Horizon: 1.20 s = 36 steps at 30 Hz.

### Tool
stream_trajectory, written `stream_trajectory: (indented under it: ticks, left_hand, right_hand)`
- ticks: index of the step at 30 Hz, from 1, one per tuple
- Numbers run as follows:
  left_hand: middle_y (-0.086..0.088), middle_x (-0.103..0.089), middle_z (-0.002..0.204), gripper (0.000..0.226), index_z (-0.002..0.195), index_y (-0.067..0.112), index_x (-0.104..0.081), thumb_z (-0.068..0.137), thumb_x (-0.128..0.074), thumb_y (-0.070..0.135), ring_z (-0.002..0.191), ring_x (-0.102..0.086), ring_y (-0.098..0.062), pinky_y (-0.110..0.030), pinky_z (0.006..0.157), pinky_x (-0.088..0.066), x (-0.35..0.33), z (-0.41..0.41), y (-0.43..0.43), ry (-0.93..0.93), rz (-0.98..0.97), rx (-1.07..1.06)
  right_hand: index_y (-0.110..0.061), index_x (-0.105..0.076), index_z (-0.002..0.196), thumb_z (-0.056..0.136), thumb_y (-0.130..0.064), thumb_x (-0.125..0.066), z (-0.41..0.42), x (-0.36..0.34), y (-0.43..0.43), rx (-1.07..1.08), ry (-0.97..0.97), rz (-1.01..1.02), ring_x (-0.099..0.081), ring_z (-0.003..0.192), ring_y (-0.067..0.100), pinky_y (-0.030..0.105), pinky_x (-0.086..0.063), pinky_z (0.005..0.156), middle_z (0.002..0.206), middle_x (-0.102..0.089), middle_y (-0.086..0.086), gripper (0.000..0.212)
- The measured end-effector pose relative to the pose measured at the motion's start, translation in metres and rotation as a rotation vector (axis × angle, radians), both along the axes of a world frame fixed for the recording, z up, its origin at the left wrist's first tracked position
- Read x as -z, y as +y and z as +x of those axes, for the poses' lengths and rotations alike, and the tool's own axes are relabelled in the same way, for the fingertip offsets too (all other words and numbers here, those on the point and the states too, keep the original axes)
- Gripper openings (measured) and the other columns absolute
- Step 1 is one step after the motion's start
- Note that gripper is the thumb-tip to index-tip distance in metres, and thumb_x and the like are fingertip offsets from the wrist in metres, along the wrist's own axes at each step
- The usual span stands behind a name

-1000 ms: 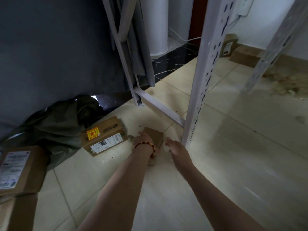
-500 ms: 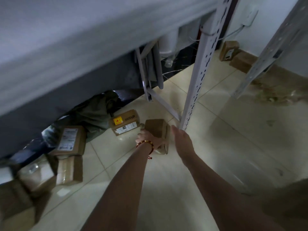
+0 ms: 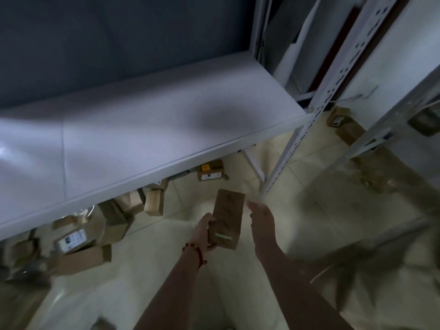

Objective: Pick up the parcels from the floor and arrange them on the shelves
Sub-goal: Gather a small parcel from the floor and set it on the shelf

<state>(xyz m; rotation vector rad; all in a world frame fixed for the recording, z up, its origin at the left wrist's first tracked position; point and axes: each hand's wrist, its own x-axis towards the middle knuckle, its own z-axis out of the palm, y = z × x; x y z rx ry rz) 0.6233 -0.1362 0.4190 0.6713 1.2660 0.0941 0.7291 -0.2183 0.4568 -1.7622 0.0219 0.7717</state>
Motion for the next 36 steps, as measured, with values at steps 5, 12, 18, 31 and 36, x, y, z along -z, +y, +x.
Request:
stream_trajectory:
  ticks: [5,12,18,31,36]
  left_hand:
    - [-0.006,-0.067,0.072,0.028,0.094,0.015,-0.063,0.091,-0.051,0.040,0.067,-0.062,-0.022,-0.024,0.051,-0.050,-0.073,-0.078,-0.017,-0.110,-0.049,-0.194]
    - [-0.013,-0.067,0.109,0.046,0.103,0.018,-0.069,0.090,-0.042,0.053,0.098,-0.060,-0.029,-0.033,0.081,-0.046,-0.218,-0.165,-0.014,-0.325,0.043,-0.250]
    - [-0.010,-0.071,0.102,0.064,0.111,0.017,-0.065,0.090,-0.031,0.067,0.097,-0.061,-0.026,-0.025,0.064,-0.048,-0.298,-0.231,-0.029,-0.406,0.056,-0.305]
    - [-0.014,-0.061,0.103,0.094,0.122,0.015,-0.062,0.079,-0.015,0.085,0.063,-0.051,-0.020,-0.013,0.043,-0.029,-0.373,-0.336,-0.059,-0.533,0.077,-0.131]
    - [-0.004,-0.065,0.065,0.073,0.092,0.009,-0.066,0.091,-0.029,0.073,0.048,-0.052,-0.016,-0.024,0.050,-0.032,-0.406,-0.351,-0.054,-0.520,0.306,-0.310]
  right_hand:
    - [-0.013,-0.063,0.106,0.096,-0.016,-0.057,-0.067,-0.084,-0.021,0.090,0.103,0.109,-0.057,0.101,0.022,0.042,-0.045,0.094,0.104,-0.061,0.002,0.012]
    - [-0.018,-0.062,0.103,0.096,-0.018,-0.056,-0.150,-0.204,-0.013,0.101,0.124,0.248,-0.057,0.113,0.025,0.044,-0.046,0.102,0.113,-0.063,0.003,0.009]
    - [-0.007,-0.065,0.104,0.076,-0.024,-0.067,-0.214,-0.277,0.002,0.036,0.088,0.337,-0.062,0.112,0.032,0.046,-0.049,0.095,0.102,-0.067,0.007,0.033]
    - [-0.015,-0.064,0.097,0.090,-0.021,-0.059,-0.307,-0.358,-0.055,-0.259,0.209,0.574,-0.067,0.091,0.021,0.040,-0.053,0.086,0.091,-0.071,0.005,0.011]
    - [-0.013,-0.061,0.090,0.088,-0.012,-0.059,-0.317,-0.378,-0.053,-0.210,0.189,0.619,-0.061,0.072,0.013,0.026,-0.051,0.063,0.079,-0.066,0.001,0.003]
